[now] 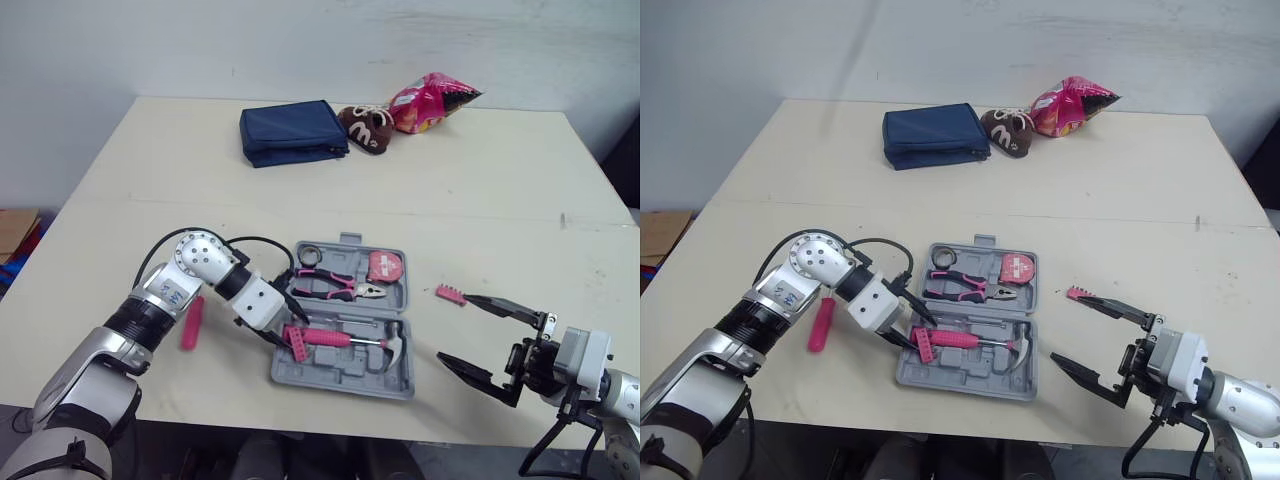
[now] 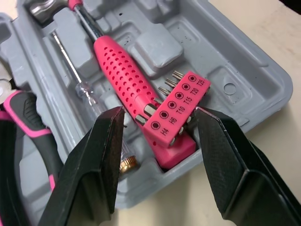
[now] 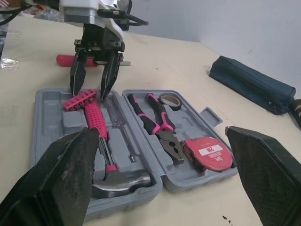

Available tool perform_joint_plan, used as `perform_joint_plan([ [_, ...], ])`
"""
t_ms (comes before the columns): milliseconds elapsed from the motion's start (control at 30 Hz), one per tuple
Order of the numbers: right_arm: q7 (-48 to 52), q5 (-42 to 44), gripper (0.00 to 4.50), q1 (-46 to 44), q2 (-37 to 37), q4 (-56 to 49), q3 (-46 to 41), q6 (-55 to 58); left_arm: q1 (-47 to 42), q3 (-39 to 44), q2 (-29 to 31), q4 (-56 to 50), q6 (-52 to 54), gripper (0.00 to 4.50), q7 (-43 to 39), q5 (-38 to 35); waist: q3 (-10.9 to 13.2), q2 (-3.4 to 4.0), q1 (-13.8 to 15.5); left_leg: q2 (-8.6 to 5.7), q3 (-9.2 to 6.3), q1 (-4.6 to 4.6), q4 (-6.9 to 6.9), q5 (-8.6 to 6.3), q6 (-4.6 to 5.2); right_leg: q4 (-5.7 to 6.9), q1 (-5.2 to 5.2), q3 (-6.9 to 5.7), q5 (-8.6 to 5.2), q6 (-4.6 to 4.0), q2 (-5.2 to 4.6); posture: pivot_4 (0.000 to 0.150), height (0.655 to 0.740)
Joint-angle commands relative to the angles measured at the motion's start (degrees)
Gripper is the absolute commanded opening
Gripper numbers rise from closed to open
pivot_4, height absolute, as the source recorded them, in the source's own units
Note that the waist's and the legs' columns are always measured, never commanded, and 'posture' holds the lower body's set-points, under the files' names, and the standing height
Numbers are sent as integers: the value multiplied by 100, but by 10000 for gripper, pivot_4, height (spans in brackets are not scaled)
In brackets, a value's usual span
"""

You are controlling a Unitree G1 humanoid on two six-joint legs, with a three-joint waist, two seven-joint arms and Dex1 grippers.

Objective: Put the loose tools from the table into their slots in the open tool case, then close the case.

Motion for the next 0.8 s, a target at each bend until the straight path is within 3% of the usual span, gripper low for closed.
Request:
perform_joint_plan([
  [33,-2,54,45000,-34,-16,-192,-1,-14,-174,-451,93,95,-231,24181,-643,-4,0,0,-1,0,0,0,0,0,0,0,0,0,0,0,1,1500,7400],
  [333,-92,37,45000,-33,-15,-297,13,82,-429,-880,108,345,-478,24181,-643,-132,0,0,-9,4,2,2,2,1,-1,2,0,4,0,0,8,1500,7400],
  [367,-102,36,45000,-31,-14,-312,11,96,-434,-893,116,350,-480,18263,-643,-148,0,0,-8,4,2,2,2,1,-1,2,0,5,0,0,8,1500,7400],
  [467,-146,30,45000,-46,-12,-360,17,158,-445,-918,157,407,-525,7100,-643,-189,0,0,8,3,2,2,4,1,0,3,0,5,0,0,7,1500,7400],
  [700,-198,20,45000,-151,-24,-406,59,276,-375,-677,264,248,-408,6826,-643,-482,0,0,-5,4,1,2,6,2,1,9,0,6,0,-1,7,1500,7400],
  [800,-200,6,45000,-200,-23,-401,81,312,-234,-250,385,-223,365,6826,-450,-714,2,-1,-6,4,1,-1,5,2,1,9,-3,7,0,0,7,1500,7400],
])
